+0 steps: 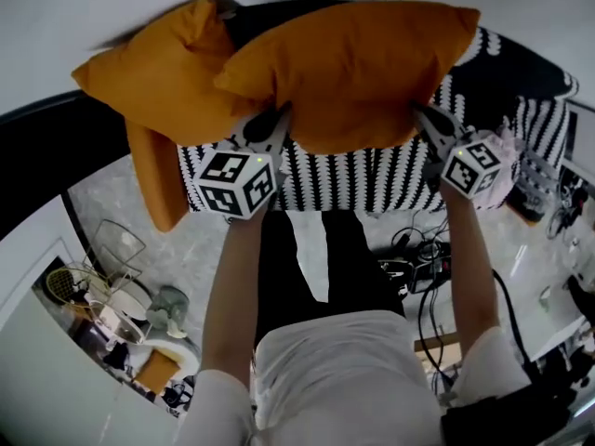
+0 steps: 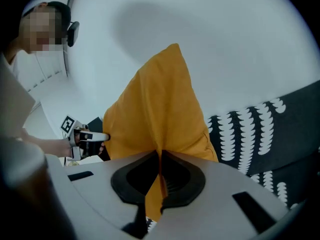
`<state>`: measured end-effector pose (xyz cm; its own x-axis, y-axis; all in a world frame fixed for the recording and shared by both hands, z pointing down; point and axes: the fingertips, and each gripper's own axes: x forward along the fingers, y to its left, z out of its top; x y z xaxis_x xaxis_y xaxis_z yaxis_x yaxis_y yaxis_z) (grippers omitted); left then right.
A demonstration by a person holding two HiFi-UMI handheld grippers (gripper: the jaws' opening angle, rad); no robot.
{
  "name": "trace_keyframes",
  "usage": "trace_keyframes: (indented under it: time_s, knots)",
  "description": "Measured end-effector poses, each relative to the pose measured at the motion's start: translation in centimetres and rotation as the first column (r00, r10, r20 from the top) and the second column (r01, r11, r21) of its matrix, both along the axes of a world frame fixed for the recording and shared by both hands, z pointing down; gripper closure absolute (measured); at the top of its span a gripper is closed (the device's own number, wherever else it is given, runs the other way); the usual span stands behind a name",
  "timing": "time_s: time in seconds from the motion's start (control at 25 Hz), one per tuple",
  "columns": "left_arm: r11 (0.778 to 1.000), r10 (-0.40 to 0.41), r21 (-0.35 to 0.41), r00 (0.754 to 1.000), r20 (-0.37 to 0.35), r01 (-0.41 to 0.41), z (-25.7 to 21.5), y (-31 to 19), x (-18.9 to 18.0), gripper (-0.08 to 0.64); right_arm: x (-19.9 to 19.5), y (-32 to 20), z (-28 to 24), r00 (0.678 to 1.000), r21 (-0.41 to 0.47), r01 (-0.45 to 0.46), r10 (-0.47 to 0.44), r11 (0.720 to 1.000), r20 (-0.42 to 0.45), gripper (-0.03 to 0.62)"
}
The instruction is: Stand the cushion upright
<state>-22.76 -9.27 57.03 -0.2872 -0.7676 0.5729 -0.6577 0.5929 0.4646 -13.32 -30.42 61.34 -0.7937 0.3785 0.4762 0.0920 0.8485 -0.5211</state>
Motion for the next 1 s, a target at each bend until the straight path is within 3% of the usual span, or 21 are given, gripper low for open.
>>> trace_keyframes:
  time_s: [0.2, 0.36, 0.56, 0.72, 0.84, 1.0]
  knots:
    - [0.998, 0.056, -0.038, 0.996, 0.075, -0.054, -0.5, -0.8, -4.9, 0.537, -0.9, 1.5, 1.7, 0.998, -0.024, -0.054, 0.054, 0.998, -0.011, 0.554]
    - [0.998, 0.05, -0.053, 0.997, 0.056, -0.047, 2.1, -0.5, -6.8, 0.525, -2.6, 1.4, 4.6, 0.993, -0.008, -0.106, 0.106, 0.994, -0.047, 0.551]
    - [0.996, 0.081, -0.053, 0.994, 0.067, -0.077, 3.3, -0.7, -6.9, 0.512, -2.8, 0.7, 6.6, 0.99, 0.059, -0.106, 0.111, 0.993, -0.09, 0.547]
    - [0.998, 0.039, -0.046, 0.996, 0.084, -0.036, 2.8, 0.2, -8.0, 0.454, -2.1, -0.9, 6.3, 0.978, 0.121, -0.177, 0.189, 0.977, -0.09, 0.421]
    - [0.997, 0.042, -0.065, 0.995, 0.095, -0.036, 1.5, 1.7, -7.8, 0.454, -2.1, -1.3, 4.2, 0.971, 0.141, -0.219, 0.23, 0.965, -0.064, 0.415]
    - [0.995, 0.074, -0.074, 0.992, 0.101, -0.067, -1.4, 5.1, -5.8, 0.465, -1.7, 1.4, 0.5, 0.983, 0.148, -0.169, 0.178, 0.974, -0.048, 0.414]
